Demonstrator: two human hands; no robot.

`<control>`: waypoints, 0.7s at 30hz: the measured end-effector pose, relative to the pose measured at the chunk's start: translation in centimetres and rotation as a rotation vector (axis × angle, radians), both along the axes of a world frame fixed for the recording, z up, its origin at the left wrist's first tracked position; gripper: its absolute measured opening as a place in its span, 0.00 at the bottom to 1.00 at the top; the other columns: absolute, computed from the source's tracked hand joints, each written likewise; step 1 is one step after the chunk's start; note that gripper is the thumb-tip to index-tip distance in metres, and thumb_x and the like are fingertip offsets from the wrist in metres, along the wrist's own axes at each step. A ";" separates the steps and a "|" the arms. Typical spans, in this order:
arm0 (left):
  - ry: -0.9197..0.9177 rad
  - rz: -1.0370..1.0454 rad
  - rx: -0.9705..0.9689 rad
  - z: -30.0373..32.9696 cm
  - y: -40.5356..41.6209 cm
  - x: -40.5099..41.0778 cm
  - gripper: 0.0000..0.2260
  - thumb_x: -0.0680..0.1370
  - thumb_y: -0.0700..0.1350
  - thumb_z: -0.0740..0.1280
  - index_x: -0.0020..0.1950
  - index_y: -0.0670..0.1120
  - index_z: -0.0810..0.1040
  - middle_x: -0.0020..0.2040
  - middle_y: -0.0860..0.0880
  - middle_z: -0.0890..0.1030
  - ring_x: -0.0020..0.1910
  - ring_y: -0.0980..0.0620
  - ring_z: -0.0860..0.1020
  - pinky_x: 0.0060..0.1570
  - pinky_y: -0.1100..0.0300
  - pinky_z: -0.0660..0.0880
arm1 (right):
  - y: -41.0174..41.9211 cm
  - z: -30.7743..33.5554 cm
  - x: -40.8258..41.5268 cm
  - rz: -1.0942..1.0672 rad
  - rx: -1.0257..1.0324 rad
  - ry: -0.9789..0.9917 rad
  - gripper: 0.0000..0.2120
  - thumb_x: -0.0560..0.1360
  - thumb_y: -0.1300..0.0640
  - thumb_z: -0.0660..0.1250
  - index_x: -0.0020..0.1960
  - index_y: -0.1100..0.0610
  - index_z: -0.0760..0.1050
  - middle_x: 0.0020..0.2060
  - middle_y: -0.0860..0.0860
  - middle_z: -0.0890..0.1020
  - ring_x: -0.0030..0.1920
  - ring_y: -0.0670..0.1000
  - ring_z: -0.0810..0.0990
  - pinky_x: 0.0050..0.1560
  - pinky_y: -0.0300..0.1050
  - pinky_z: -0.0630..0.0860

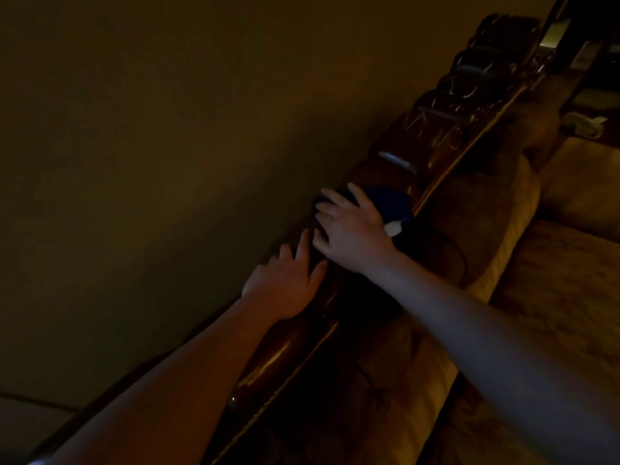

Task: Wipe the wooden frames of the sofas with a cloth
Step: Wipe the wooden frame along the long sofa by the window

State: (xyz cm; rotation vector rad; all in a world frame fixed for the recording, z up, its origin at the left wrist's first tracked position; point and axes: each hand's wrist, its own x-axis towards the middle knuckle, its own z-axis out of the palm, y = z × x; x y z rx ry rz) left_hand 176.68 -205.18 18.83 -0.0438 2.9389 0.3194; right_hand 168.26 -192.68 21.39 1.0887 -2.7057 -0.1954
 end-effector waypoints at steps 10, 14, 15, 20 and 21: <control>-0.028 -0.042 0.059 0.1 -0.5 -0.3 0.31 0.79 0.64 0.42 0.76 0.53 0.35 0.72 0.42 0.62 0.63 0.44 0.71 0.58 0.48 0.72 | 0.4 7.3 -11.4 -0.427 0.062 0.007 0.27 0.79 0.44 0.46 0.36 0.57 0.76 0.36 0.53 0.76 0.44 0.54 0.74 0.72 0.58 0.51; -0.029 -0.022 0.054 0.0 -0.3 -0.1 0.30 0.79 0.64 0.42 0.76 0.52 0.36 0.72 0.41 0.62 0.63 0.43 0.71 0.58 0.47 0.71 | -3.3 3.4 -5.6 -0.181 0.225 -0.040 0.26 0.79 0.44 0.48 0.32 0.55 0.72 0.32 0.52 0.75 0.42 0.53 0.75 0.70 0.57 0.54; -0.033 -0.022 0.052 0.0 -0.3 -0.1 0.30 0.79 0.64 0.42 0.76 0.52 0.36 0.72 0.42 0.62 0.63 0.43 0.71 0.58 0.48 0.71 | -3.5 2.7 -4.4 -0.087 0.269 -0.050 0.26 0.79 0.44 0.48 0.31 0.55 0.72 0.32 0.51 0.75 0.41 0.52 0.75 0.69 0.56 0.55; -0.031 -0.055 0.049 0.1 -0.5 -0.2 0.31 0.79 0.64 0.42 0.76 0.52 0.35 0.71 0.41 0.62 0.64 0.43 0.70 0.57 0.48 0.70 | -1.8 5.5 -9.2 -0.176 0.290 -0.084 0.27 0.79 0.42 0.44 0.37 0.56 0.74 0.39 0.53 0.76 0.51 0.54 0.75 0.68 0.58 0.54; -0.033 -0.061 0.064 0.1 -0.6 -0.2 0.31 0.79 0.64 0.42 0.76 0.52 0.35 0.71 0.41 0.62 0.64 0.43 0.70 0.58 0.49 0.70 | -1.3 6.2 -10.3 -0.255 0.256 -0.089 0.27 0.79 0.43 0.44 0.39 0.56 0.74 0.43 0.54 0.77 0.52 0.55 0.74 0.68 0.57 0.54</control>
